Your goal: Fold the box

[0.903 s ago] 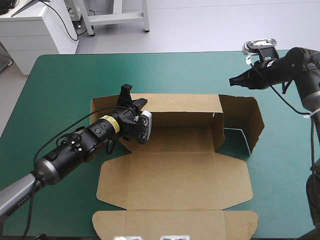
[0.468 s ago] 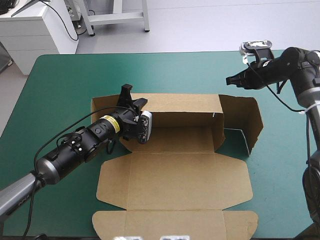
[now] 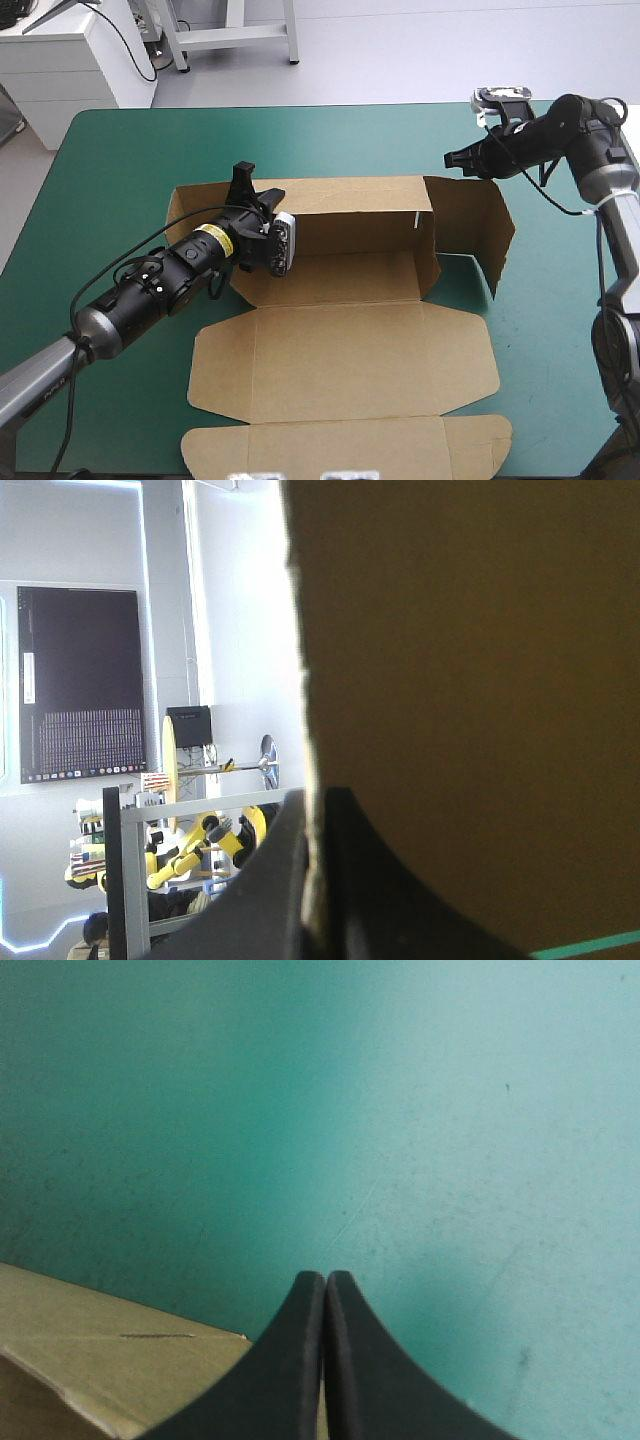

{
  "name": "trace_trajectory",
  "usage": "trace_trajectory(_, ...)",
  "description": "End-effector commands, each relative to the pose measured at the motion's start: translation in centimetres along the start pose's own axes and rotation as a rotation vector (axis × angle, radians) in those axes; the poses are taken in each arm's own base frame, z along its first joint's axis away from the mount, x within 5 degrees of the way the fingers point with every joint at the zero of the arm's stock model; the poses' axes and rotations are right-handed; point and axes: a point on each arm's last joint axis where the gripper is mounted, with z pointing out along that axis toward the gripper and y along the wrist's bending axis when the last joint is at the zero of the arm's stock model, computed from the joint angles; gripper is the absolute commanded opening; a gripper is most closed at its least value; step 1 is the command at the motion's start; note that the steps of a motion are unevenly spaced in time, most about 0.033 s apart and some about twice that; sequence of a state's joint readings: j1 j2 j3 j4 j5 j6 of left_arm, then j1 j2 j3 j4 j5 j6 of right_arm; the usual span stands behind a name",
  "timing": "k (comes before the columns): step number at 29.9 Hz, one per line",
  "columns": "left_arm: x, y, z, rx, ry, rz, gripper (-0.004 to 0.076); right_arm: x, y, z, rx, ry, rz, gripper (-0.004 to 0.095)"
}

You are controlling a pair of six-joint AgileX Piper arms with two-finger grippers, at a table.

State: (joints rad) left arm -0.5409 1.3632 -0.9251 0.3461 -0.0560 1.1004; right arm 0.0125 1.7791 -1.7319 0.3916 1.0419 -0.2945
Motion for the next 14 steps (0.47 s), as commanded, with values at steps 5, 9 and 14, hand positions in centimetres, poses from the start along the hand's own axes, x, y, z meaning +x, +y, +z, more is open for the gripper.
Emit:
trace_trajectory(5,-0.4,1.8,-0.4,-0.105,-0.035,-0.001,-0.0008,-0.9,0.6,-1.6,-0.022,0.005,-0.028,-0.0019)
trace_trajectory(9,-0.4,1.9,-0.4,-0.118,-0.042,-0.001,-0.0008,0.2,0.2,-1.6,0.009,0.131,-0.062,-0.0019)
trace_trajectory(14,-0.2,1.5,-0.4,-0.077,-0.021,-0.007,-0.0008,0.5,0.7,-2.0,-0.021,0.13,-0.057,-0.0019)
